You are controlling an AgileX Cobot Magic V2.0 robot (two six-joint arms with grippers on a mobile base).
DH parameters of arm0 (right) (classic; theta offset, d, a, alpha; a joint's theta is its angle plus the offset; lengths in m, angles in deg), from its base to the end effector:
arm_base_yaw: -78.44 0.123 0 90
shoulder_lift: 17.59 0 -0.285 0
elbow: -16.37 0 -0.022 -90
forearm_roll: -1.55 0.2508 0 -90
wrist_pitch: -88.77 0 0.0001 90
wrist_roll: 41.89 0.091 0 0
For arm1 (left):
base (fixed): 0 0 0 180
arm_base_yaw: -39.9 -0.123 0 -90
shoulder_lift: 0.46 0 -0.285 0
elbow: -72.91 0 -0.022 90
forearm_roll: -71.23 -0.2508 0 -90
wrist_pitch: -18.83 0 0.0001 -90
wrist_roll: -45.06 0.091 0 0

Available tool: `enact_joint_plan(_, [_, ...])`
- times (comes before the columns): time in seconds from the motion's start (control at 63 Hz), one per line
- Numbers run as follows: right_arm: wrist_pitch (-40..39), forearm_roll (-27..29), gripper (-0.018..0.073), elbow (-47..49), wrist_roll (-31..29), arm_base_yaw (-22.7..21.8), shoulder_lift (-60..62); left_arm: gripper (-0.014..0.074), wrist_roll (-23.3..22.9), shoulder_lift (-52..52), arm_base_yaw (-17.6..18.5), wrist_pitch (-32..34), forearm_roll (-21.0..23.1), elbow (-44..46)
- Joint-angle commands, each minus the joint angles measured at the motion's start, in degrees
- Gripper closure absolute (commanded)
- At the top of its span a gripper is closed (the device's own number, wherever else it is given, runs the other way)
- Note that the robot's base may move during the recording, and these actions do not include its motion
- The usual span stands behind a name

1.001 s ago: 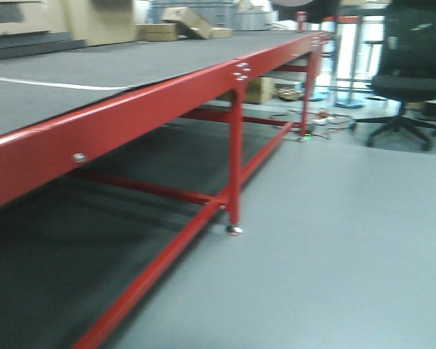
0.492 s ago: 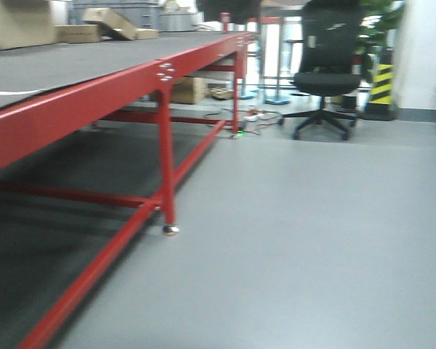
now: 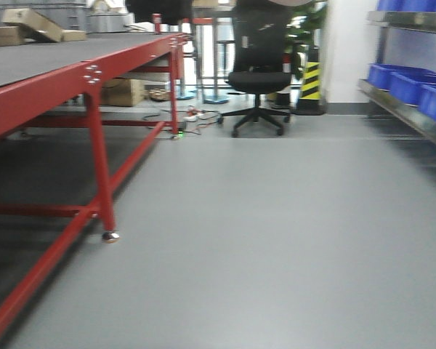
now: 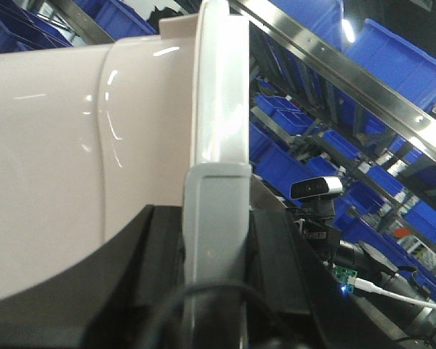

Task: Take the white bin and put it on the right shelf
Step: 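Hold the bin with both grippers while driving away from the table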

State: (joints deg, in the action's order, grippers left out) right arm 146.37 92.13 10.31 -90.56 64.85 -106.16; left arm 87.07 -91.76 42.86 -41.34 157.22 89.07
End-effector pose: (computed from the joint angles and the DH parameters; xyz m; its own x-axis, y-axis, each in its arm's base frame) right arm 0.3031 0.0058 0.4064 -0.5139 0.4961 -0.6999 -0.4692 0.5205 0.7134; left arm 0.2839 -0.0936 0.4998 -0.4612 -0.2985 -0.8356 0.7641 0.3451 -0.5450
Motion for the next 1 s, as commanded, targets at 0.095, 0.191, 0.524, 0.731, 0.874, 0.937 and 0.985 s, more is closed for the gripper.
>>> enact_joint_plan(0.095, [12.34,8.49,0.0502,2.24,-0.86,2.61,3.12,0.0713,0.04,1.75,3.24,-15.00,4.61,1.72])
enact_joint_plan(0.191, [12.34,8.49,0.0502,2.24,-0.86,2.61,3.12,0.0713,0.04,1.75,3.24,-15.00,4.61,1.72])
enact_joint_plan(0.524, [12.34,8.49,0.0502,2.24,-0.86,2.61,3.12,0.0713,0.04,1.75,3.24,-15.00,4.61,1.72])
enact_joint_plan(0.731, [12.34,8.49,0.0502,2.24,-0.86,2.61,3.12,0.0713,0.04,1.75,3.24,-15.00,4.61,1.72])
enact_joint_plan(0.874, [12.34,8.49,0.0502,2.24,-0.86,2.61,3.12,0.0713,0.04,1.75,3.24,-15.00,4.61,1.72])
enact_joint_plan(0.937, [12.34,8.49,0.0502,2.24,-0.86,2.61,3.12,0.0713,0.04,1.75,3.24,-15.00,4.61,1.72])
enact_joint_plan(0.985, [12.34,8.49,0.0502,2.24,-0.86,2.61,3.12,0.0713,0.04,1.75,3.24,-15.00,4.61,1.72])
